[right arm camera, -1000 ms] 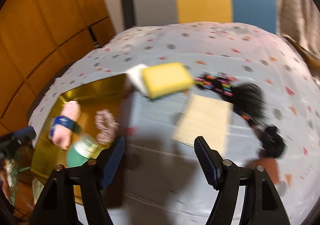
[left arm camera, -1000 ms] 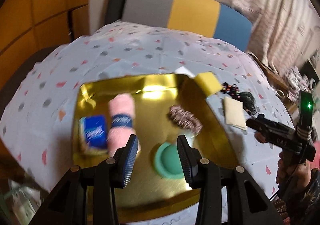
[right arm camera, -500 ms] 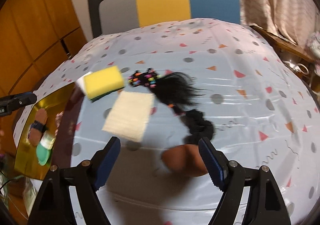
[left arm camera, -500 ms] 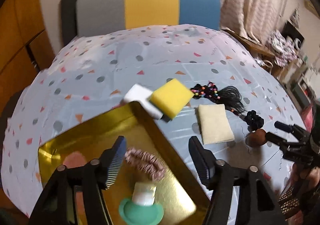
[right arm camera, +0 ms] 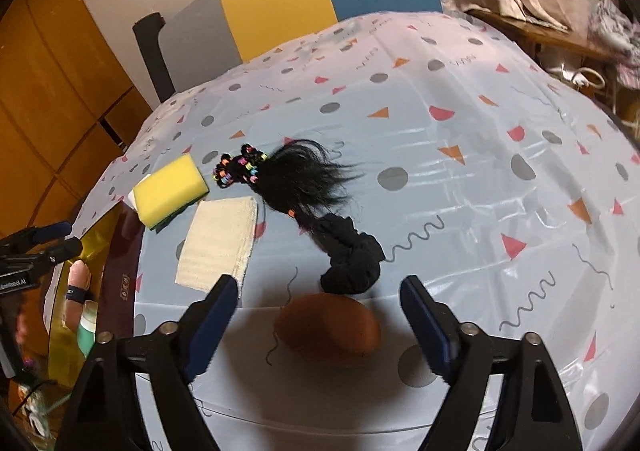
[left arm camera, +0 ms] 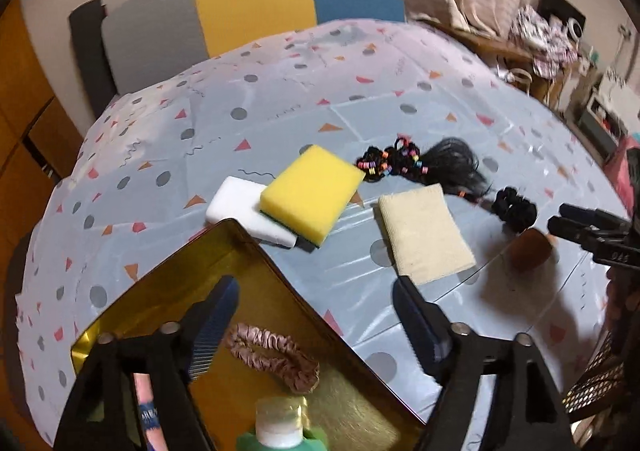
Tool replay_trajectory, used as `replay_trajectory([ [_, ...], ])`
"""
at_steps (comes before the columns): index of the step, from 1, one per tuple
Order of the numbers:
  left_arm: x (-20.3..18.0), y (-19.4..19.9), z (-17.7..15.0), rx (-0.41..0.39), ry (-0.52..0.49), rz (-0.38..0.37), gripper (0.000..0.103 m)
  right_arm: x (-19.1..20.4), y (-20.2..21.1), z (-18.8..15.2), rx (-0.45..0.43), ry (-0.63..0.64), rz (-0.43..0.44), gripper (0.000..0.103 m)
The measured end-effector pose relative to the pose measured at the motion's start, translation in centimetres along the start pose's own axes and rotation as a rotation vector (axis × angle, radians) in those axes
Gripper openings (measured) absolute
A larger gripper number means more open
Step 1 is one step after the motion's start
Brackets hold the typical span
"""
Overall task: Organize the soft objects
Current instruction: 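Reach the left gripper to the yellow sponge while the right gripper moves to the brown egg sponge, then grasp the yellow sponge with the left gripper while the right gripper grasps the brown egg sponge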
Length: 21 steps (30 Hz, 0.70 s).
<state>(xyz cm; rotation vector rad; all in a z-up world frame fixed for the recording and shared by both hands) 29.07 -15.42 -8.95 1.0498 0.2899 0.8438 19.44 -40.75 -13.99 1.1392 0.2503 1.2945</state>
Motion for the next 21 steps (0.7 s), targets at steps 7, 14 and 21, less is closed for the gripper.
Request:
replay_trajectory([
  [7, 0.4, -3.4, 2.1, 0.064, -0.067, 0.003, 0.088, -0.6, -0.2, 0.2, 0.011, -0.042, 0.012, 0.086],
  [14, 0.3, -5.9, 4.4, 0.091, -0.171, 0.023, 0.088, -0.5, -0.3, 0.3, 0.011, -0.045, 0.017, 0.086],
  [21, 0.4, -8.3, 5.2, 0.129, -0.241, 0.021, 0.096, -0.2, -0.5, 0.3, 0.016, -0.029, 0.02, 0.086],
])
Point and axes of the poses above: each gripper's, at about its wrist camera, not at the fingertips, and y roughly against the way its jaws point, x to its left, z to its top, the point moved 10 cm from there along -y, roughly the way its jaws point, and after that the axes turned 11 degrees about -y, right-handed, at the moved point
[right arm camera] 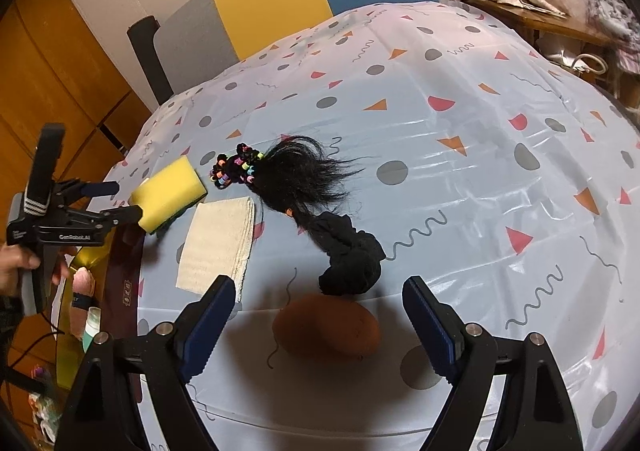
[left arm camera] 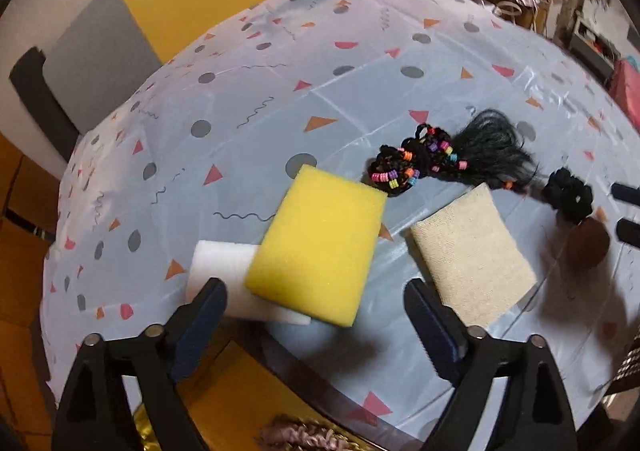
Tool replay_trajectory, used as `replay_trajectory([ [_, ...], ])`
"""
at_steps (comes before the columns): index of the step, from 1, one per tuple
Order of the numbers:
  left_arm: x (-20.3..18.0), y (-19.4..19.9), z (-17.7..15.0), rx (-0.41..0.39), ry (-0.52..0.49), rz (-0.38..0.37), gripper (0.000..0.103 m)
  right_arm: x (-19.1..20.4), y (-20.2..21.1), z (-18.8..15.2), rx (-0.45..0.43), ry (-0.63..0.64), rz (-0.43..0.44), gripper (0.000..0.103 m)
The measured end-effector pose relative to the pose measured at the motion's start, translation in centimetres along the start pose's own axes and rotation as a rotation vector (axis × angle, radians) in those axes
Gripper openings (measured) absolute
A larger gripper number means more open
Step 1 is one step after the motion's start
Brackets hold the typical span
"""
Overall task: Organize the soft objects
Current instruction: 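Grasp the yellow sponge with the left gripper while the right gripper grasps the brown egg sponge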
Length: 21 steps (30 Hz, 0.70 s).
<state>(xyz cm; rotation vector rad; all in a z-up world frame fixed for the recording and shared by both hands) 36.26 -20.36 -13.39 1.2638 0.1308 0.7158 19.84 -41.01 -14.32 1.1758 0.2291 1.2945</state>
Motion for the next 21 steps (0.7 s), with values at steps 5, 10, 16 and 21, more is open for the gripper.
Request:
replay_trajectory([
  [5, -0.5, -0.9, -0.1, 0.004, -0.018, -0.015, 0.097, 0.1, -0.2, 0.0, 0.003, 0.007, 0.001, 0.086],
  [10, -0.5, -2.5, -0.5, 0.038, -0.022, -0.013, 0.097, 0.3, -0.3, -0.1, 0.003, 0.022, -0.005, 0.086],
  [16, 0.0, -4.3, -0.5, 0.066, -0.011, 0.012, 0.073, 0.1, -0.5, -0.1, 0.007, 0.018, -0.01, 0.087],
  [21, 0.7, -3.7, -0.6, 0.033, 0.054, 0.004, 0.07, 0.1, -0.5, -0.1, 0.004, 0.025, -0.01, 0.087],
])
Point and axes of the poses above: each gripper's, at about its wrist camera, not at the fingertips, and y roughly against the way its jaws point, x to its left, z to its top, the point moved 10 cm from there along -y, roughly the way its jaws point, and after that the axes turned 11 degrees about -y, right-handed, at the moved point
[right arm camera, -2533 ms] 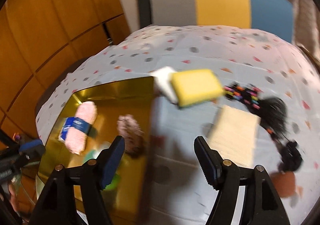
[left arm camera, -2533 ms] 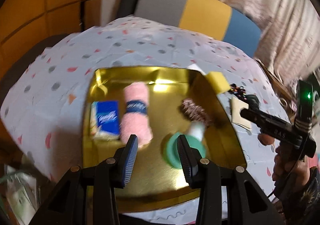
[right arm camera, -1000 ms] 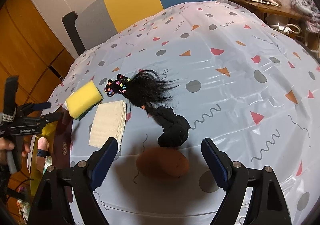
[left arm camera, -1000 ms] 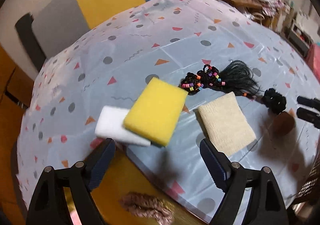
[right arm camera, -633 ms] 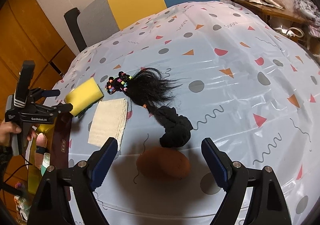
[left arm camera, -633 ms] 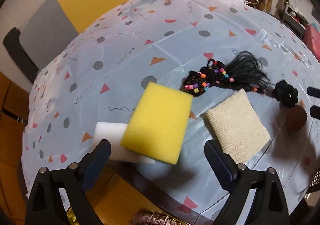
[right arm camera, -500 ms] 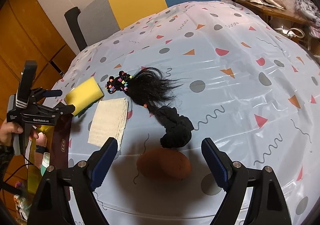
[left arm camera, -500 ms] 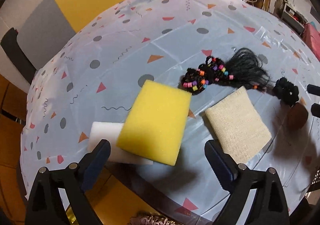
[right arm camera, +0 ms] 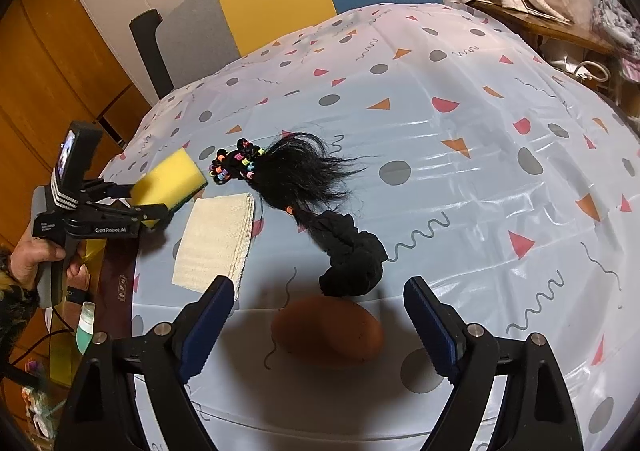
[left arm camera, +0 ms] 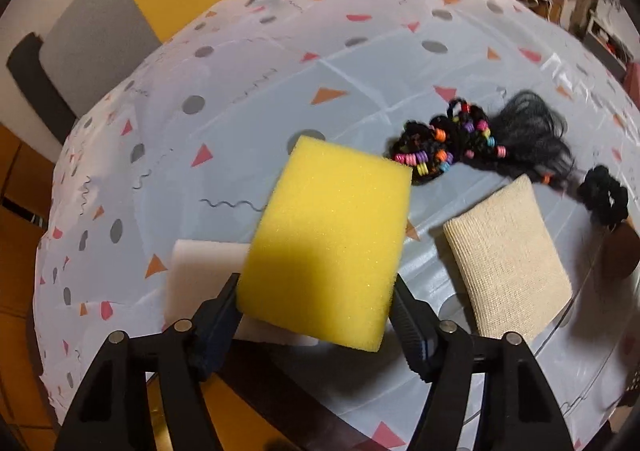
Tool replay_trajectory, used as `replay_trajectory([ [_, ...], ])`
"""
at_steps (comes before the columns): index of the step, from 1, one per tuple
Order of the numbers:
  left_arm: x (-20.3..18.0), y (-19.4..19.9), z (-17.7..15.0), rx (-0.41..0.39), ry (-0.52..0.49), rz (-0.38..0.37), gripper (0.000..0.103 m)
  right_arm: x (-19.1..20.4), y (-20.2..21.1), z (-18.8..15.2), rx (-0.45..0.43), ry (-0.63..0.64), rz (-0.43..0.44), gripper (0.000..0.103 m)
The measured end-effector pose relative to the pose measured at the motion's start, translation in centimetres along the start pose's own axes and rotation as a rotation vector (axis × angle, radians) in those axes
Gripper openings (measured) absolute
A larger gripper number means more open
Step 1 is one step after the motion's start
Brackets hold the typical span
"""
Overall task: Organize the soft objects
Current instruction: 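Grasp the yellow sponge with the left gripper while the right gripper grasps the brown egg sponge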
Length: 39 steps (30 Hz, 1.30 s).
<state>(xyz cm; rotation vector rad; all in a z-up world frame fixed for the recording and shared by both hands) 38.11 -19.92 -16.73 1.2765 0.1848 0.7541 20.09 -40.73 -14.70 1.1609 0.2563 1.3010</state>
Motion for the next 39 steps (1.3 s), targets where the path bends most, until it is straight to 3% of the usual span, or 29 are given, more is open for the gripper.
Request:
replay_trajectory([
  [12, -0.5, 6.1, -1.4, -0.173, 0.174, -0.07, 0.069, 0.9, -0.3, -0.4, 0.004, 0.063, -0.005, 0.087],
  [16, -1.2, 9.0, -2.9, -0.223, 0.231, -0.093, 0.069, -0.4, -0.3, 0.0, 0.002, 0.004, -0.019, 0.087],
  [20, -1.9, 12.2, -4.7, -0.273, 0.273, -0.106, 0.069, -1.6, 0.1, 0.7, -0.007, -0.105, 0.032, 0.087],
  [24, -2.4, 15.4, -6.6, -0.327, 0.309, -0.101, 0.069, -1.2, 0.4, 0.9, -0.012, -0.128, 0.068, 0.087],
  [29, -3.1, 18.1, -9.5, -0.365, 0.36, -0.113, 0.069, 1.3, -0.5, -0.6, 0.037, -0.007, 0.076, 0.087],
  [34, -3.3, 19.3, -12.1, -0.38, 0.412, -0.114, 0.069, 1.2, -1.9, -2.1, 0.083, 0.066, -0.01, 0.087],
  [39, -3.5, 19.8, -14.8, -0.388, 0.465, -0.116, 0.069, 1.2, -2.8, -3.2, 0.119, 0.111, -0.035, 0.087],
])
Point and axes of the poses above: each gripper's, at about its wrist camera, not at the fingertips, and y roughly against the way its jaws point, x to its left, z to its top, the point moved 10 cm from there along -y, roughly the way its jaws point, and after that the axes turned 11 degrees about -y, right-handed, at the moved point
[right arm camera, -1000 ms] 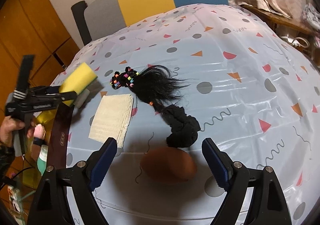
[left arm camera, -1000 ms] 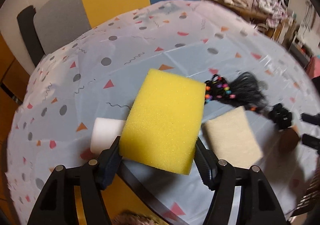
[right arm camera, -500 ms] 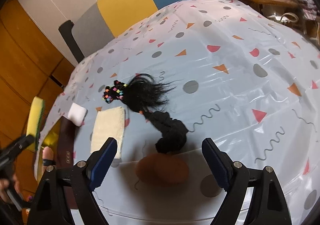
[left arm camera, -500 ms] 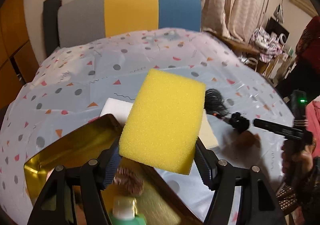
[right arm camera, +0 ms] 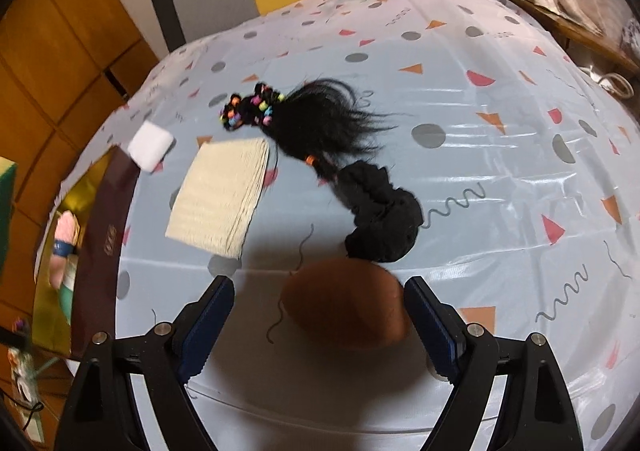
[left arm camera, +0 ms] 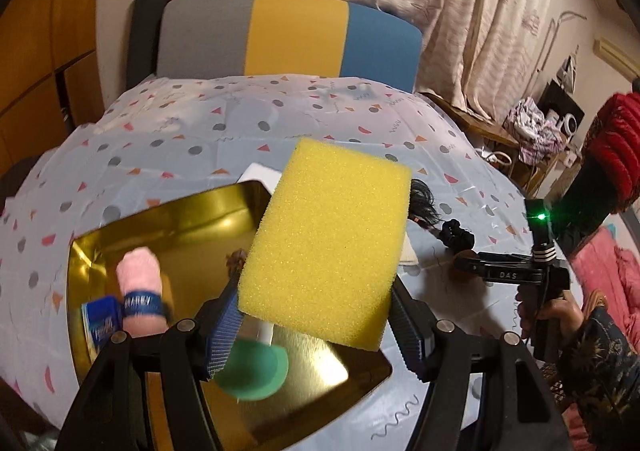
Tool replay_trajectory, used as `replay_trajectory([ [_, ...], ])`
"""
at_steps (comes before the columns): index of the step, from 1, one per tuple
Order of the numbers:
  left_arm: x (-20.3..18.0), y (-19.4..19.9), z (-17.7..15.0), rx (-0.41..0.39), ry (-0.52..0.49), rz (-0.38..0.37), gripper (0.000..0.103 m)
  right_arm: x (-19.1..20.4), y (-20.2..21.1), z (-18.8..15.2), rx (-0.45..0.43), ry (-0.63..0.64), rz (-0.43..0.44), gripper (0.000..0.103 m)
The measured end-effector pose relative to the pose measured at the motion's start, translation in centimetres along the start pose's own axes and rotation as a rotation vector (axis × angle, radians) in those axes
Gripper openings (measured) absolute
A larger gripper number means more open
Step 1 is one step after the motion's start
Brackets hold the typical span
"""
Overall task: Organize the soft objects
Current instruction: 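Grasp the yellow sponge with the left gripper while the right gripper grasps the brown egg sponge, then carry the yellow sponge into the tray with the left gripper and release it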
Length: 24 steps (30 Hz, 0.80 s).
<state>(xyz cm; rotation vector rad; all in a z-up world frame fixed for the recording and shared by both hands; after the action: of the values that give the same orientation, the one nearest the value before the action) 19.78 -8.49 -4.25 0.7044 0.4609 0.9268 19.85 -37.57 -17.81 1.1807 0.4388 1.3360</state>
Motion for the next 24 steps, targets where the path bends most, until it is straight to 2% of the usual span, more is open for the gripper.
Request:
replay_trajectory([
  [1, 0.1, 0.3, -0.4, -0.002, 0.01, 0.004, 0.069, 0.0, -0.1, -0.1, -0.002, 0.009, -0.01, 0.087],
  [3, 0.7, 0.8, -1.4, -0.002, 0.037, 0.012, 0.069, 0.0, -0.4, -0.3, 0.001, 0.042, -0.038, 0.081],
  [4, 1.1, 1.0, -1.9, -0.003, 0.057, 0.013, 0.069, -0.1, -0.6, -0.4, -0.001, 0.059, -0.068, 0.064],
  [5, 1.5, 1.2, -2.4, -0.005, 0.074, 0.019, 0.069, -0.7, -0.7, -0.4, -0.009, 0.074, -0.12, 0.053],
  [10, 4.1, 2.6, -5.1, -0.006, 0.153, 0.068, 0.069, -0.7, -0.7, -0.4, -0.012, 0.091, -0.133, 0.051],
  [16, 8.8, 5.1, -9.1, -0.014, 0.309, 0.141, 0.069, -0.9, -1.0, -0.4, -0.009, 0.097, -0.154, 0.051],
  [20, 10.8, 5.6, -12.1, 0.015, 0.395, 0.172, 0.069, -0.6, -1.1, -0.7, -0.013, 0.128, -0.173, 0.051],
  [24, 11.5, 4.4, -13.6, 0.044, 0.464, 0.15, 0.069, -0.5, -1.1, -0.7, -0.018, 0.134, -0.176, 0.051],
])
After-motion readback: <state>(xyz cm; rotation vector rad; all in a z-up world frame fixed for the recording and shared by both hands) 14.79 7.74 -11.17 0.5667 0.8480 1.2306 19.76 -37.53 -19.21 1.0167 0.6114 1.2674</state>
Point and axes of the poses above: each gripper's, at about its wrist camera, not at the fingertips, and y roughly against the way its jaws point, x to its left, z to its top, the point moved 10 cm from there along -y, roughly the way its jaws point, and after that the axes turned 11 degrees about -y, right-handed, at the moved point
